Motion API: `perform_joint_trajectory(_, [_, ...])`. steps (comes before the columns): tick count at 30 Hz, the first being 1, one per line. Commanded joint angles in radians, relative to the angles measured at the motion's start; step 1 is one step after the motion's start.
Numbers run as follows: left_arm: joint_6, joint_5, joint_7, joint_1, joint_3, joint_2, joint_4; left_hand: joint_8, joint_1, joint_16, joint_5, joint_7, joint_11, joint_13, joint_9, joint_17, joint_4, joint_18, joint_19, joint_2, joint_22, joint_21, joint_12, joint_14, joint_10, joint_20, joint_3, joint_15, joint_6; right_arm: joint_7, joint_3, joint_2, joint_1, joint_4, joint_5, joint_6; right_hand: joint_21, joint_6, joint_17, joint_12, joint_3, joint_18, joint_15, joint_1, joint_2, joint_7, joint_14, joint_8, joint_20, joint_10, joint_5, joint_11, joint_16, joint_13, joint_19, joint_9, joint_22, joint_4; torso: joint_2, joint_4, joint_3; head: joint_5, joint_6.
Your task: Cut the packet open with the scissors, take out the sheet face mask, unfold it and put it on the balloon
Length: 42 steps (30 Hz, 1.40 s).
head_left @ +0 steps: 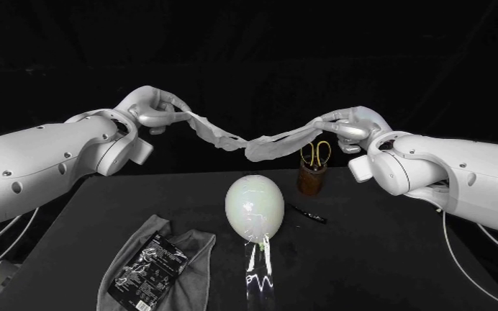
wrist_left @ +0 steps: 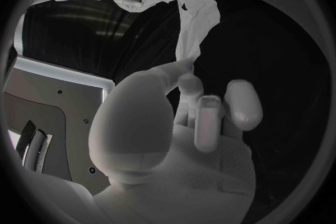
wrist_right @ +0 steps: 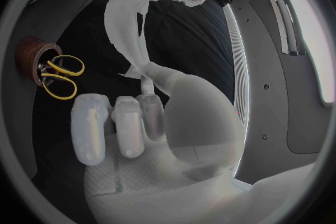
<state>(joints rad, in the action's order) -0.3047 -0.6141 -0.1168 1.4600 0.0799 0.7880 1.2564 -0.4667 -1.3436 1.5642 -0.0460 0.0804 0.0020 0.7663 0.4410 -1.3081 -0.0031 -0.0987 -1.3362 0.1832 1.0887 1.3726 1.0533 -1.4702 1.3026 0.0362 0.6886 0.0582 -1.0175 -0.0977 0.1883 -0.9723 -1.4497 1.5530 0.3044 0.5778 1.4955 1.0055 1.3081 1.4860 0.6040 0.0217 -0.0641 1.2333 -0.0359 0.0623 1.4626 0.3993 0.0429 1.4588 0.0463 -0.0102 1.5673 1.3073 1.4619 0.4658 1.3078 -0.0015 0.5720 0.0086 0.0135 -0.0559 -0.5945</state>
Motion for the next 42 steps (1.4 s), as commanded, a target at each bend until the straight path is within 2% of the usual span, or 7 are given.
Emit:
perform_joint_trajectory(1, [-0.003, 0.037, -0.008, 0.002, -0.002, -0.005, 0.002, -0.005, -0.002, 0.002, -0.003, 0.004, -0.002, -0.002, 0.028, -0.25, 0.0, 0.004, 0.002, -0.01, -0.001, 0.001, -0.001, -0.097, 0.007, 0.0, 0.005, 0.003, 0.0, -0.015, -0.001, 0.009, -0.008, 0.0, 0.011, -0.018, 0.007, 0.007, 0.263, 0.005, 0.004, -0.005, -0.004, 0.008, 0.001, 0.003, 0.108, 0.024, -0.001, 0.08, 0.002, 0.0, 0.003, 0.212, 0.07, 0.105, 0.24, -0.002, -0.001, 0.0, 0.0001, 0.0, 0.004])
perform_joint_trajectory(9, [0.004, 0.041, -0.016, 0.004, -0.003, -0.015, 0.0, -0.005, -0.002, 0.002, -0.003, 0.004, -0.002, -0.002, 0.028, -0.25, 0.0, 0.004, 0.002, -0.01, -0.001, 0.001, -0.001, -0.097, 0.007, 0.0, 0.005, 0.003, 0.0, -0.014, -0.003, 0.029, -0.027, 0.033, 0.011, -0.021, 0.006, 0.007, 0.263, 0.004, 0.004, -0.005, -0.004, 0.009, 0.0, 0.003, 0.108, 0.023, -0.001, 0.08, 0.002, 0.001, 0.003, 0.212, 0.07, 0.105, 0.24, -0.004, -0.001, 0.0001, -0.0001, -0.001, 0.008])
perform_joint_trajectory(17, [0.056, -0.074, -0.089, 0.006, -0.009, -0.028, -0.034, -0.005, -0.002, 0.003, -0.003, 0.004, -0.002, -0.004, 0.028, -0.252, -0.001, 0.005, 0.0, -0.01, 0.003, 0.002, -0.003, -0.097, 0.006, 0.0, 0.007, 0.003, 0.001, -0.013, -0.004, 0.077, -0.06, 0.084, 0.009, -0.029, 0.008, 0.007, 0.263, 0.005, 0.004, -0.005, -0.004, 0.01, 0.0, 0.004, 0.108, 0.023, 0.0, 0.08, 0.002, 0.001, 0.003, 0.212, 0.071, 0.105, 0.241, -0.004, -0.003, -0.0008, -0.0007, 0.006, 0.043])
perform_joint_trajectory(23, [0.084, -0.132, -0.119, 0.01, -0.012, -0.037, -0.053, -0.005, -0.002, 0.003, -0.003, 0.004, -0.002, -0.004, 0.028, -0.253, -0.001, 0.005, 0.0, -0.01, 0.003, 0.002, -0.003, -0.098, 0.006, 0.0, 0.008, 0.003, 0.001, -0.011, -0.004, 0.128, -0.071, 0.107, 0.005, -0.039, 0.008, 0.007, 0.263, 0.005, 0.005, -0.005, -0.004, 0.01, 0.0, 0.004, 0.108, 0.023, 0.0, 0.08, 0.002, 0.001, 0.003, 0.212, 0.071, 0.105, 0.241, -0.004, -0.004, 0.0042, -0.0023, 0.015, 0.056])
perform_joint_trajectory(27, [0.103, -0.148, -0.145, 0.017, -0.014, -0.03, -0.058, -0.005, -0.002, 0.004, -0.003, 0.005, -0.002, -0.006, 0.028, -0.254, -0.001, 0.005, 0.0, -0.01, 0.003, 0.003, -0.004, -0.098, 0.006, 0.0, 0.008, 0.003, 0.001, -0.007, -0.004, 0.158, -0.074, 0.139, 0.0, -0.048, 0.007, 0.007, 0.263, 0.005, 0.004, -0.005, -0.004, 0.01, 0.0, 0.004, 0.108, 0.023, 0.0, 0.08, 0.002, 0.001, 0.003, 0.212, 0.07, 0.105, 0.24, -0.004, -0.004, 0.003, -0.005, 0.04, 0.079])
perform_joint_trajectory(30, [0.114, -0.144, -0.167, 0.02, -0.014, -0.016, -0.055, -0.005, -0.002, 0.004, -0.003, 0.005, -0.002, -0.005, 0.028, -0.255, -0.001, 0.005, -0.001, -0.01, 0.005, 0.003, -0.003, -0.098, 0.006, 0.0, 0.008, 0.003, 0.001, -0.006, -0.004, 0.177, -0.075, 0.162, -0.002, -0.051, 0.006, 0.007, 0.263, 0.005, 0.004, -0.005, -0.004, 0.01, 0.001, 0.004, 0.108, 0.023, 0.0, 0.08, 0.002, 0.001, 0.003, 0.212, 0.07, 0.105, 0.24, -0.004, -0.004, 0.0037, -0.0045, 0.045, 0.091])
perform_joint_trajectory(42, [0.125, -0.159, -0.177, 0.028, -0.014, 0.045, 0.007, -0.005, -0.001, 0.003, -0.003, 0.005, -0.002, -0.004, 0.028, -0.252, -0.002, 0.005, -0.001, -0.009, 0.006, 0.004, -0.003, -0.098, 0.006, 0.0, 0.008, 0.002, 0.002, 0.001, -0.002, 0.259, -0.072, 0.18, -0.038, -0.063, 0.008, 0.007, 0.263, 0.006, 0.003, -0.005, -0.003, 0.009, 0.002, 0.005, 0.108, 0.023, 0.0, 0.081, 0.002, 0.002, 0.003, 0.213, 0.071, 0.105, 0.241, -0.002, -0.011, 0.0069, -0.0112, 0.066, 0.099])
